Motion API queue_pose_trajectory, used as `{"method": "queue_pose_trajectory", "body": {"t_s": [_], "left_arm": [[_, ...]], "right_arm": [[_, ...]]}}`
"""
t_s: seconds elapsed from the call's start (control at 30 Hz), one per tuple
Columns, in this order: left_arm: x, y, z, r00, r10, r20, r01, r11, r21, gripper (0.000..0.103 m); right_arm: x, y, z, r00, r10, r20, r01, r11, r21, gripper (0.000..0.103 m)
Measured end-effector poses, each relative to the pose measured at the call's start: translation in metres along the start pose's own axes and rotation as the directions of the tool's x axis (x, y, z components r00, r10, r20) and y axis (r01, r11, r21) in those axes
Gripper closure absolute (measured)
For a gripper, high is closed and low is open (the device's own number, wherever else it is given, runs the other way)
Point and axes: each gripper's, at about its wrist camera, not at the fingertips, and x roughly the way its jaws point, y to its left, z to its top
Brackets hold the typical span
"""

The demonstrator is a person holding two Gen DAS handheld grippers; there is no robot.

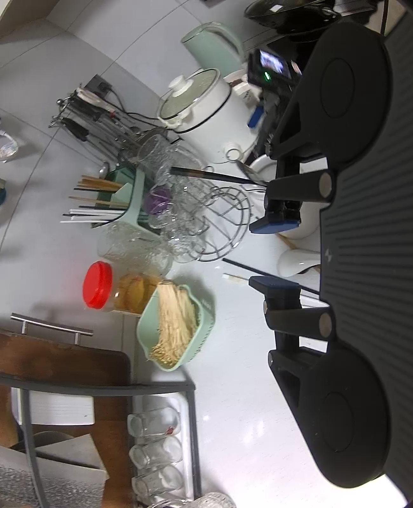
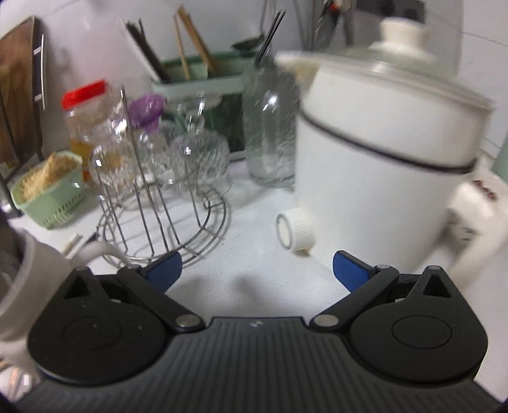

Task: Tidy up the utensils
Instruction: 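Move the left tool toward the white ceramic spoon while right tool returns to the mug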

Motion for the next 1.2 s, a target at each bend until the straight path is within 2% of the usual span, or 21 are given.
{"method": "queue_pose_trajectory", "body": {"t_s": [0.13,0.27,0.4,0.57,0.73,0.83,1.0,1.13,1.2], "left_arm": [[0.005,0.007,-0.013,1.000,-0.012,-0.019,0.013,1.000,0.020,0.070],[0.012,0.017,-0.025,0.999,-0.016,-0.031,0.017,1.000,0.026,0.070],[0.014,0.025,-0.038,0.999,-0.012,-0.033,0.013,0.999,0.035,0.070],[0.018,0.030,-0.054,0.998,-0.009,-0.055,0.012,0.999,0.043,0.070],[0.038,0.032,-0.071,0.994,-0.021,-0.104,0.021,1.000,0.004,0.070],[0.057,0.027,-0.076,0.990,-0.038,-0.138,0.035,0.999,-0.027,0.070],[0.092,0.015,-0.073,0.982,-0.048,-0.182,0.038,0.997,-0.062,0.070],[0.122,0.001,-0.062,0.977,0.007,-0.213,-0.010,1.000,-0.017,0.070],[0.138,-0.003,-0.055,0.971,0.005,-0.237,-0.006,1.000,0.000,0.070]], "right_arm": [[-0.043,-0.001,0.007,0.998,-0.027,0.053,0.025,0.999,0.042,0.000],[-0.088,0.007,0.009,0.986,-0.133,0.102,0.128,0.991,0.046,0.000],[-0.125,0.021,0.005,0.981,-0.149,0.124,0.145,0.989,0.037,0.000],[-0.165,0.031,-0.002,0.993,-0.052,0.102,0.046,0.997,0.059,0.000],[-0.178,0.046,-0.012,0.997,0.052,0.054,-0.054,0.998,0.033,0.001],[-0.172,0.052,-0.021,0.995,0.098,0.007,-0.099,0.995,0.013,0.005],[-0.153,0.055,-0.025,0.985,0.171,0.013,-0.170,0.983,-0.072,0.005],[-0.128,0.054,-0.033,0.975,0.219,-0.024,-0.221,0.969,-0.115,0.005],[-0.120,0.053,-0.038,0.963,0.267,-0.035,-0.269,0.955,-0.123,0.005]]}}
